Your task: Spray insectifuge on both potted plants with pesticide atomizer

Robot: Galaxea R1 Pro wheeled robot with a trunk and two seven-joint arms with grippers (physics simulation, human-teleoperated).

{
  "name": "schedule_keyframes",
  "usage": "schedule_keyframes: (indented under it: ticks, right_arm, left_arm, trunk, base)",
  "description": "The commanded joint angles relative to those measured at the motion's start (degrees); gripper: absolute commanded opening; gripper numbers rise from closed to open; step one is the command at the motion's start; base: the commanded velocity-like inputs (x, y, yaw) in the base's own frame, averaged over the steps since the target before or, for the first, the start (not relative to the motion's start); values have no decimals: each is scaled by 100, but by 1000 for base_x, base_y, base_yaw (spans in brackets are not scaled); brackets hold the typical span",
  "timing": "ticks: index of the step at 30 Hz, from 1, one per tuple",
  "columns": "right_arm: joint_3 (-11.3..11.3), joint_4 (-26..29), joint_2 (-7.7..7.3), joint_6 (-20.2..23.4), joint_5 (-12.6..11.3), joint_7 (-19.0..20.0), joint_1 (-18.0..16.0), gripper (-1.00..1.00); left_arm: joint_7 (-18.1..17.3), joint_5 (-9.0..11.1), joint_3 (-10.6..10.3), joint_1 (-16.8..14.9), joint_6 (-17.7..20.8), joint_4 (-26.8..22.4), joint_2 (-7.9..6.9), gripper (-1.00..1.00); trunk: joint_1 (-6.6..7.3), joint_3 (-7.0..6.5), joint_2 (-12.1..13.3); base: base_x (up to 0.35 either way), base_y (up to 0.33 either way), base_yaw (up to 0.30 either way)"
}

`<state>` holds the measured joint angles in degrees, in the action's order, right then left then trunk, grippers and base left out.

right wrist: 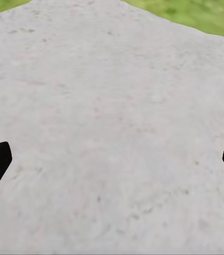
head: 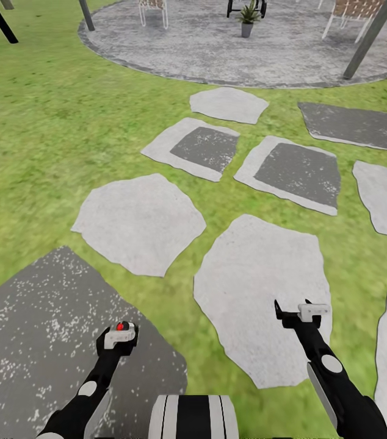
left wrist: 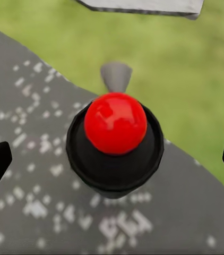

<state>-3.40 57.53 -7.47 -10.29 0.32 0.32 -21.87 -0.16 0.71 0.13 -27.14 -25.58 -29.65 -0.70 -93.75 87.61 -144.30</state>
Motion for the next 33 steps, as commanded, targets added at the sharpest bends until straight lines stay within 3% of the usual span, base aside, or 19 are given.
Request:
schedule_keyframes:
  ticks: [1, 5, 6, 28, 33]
  right_arm:
    - [-2, -3, 0, -16, 3, 3, -2, 100]
    - [-2, -5, 0, -16, 3, 3, -2, 100]
    - [-2, -5, 0, -16, 3, 3, -2, 100]
    - [-2, -5, 0, -16, 3, 5, -2, 100]
    - [-2, -5, 0, -16, 3, 7, -1, 100]
  left_arm:
    - [-2, 7, 2, -2, -17, 4, 0, 100]
    - [6, 8, -3, -2, -20, 3, 6, 100]
    - [7, 8, -3, -2, -20, 3, 7, -100]
    - [30, 14, 19, -2, -11, 3, -8, -100]
    - [33, 17, 32, -2, 32, 3, -9, -100]
  trunk:
    - [1, 3, -1]
    - [1, 3, -1]
    - [1, 3, -1]
    - [1, 3, -1]
    - [14, -108, 6]
  base:
    - [-26, 0, 0]
    - [-6, 0, 0]
    - [-1, 0, 0]
    - [0, 0, 0]
    - [0, 0, 0]
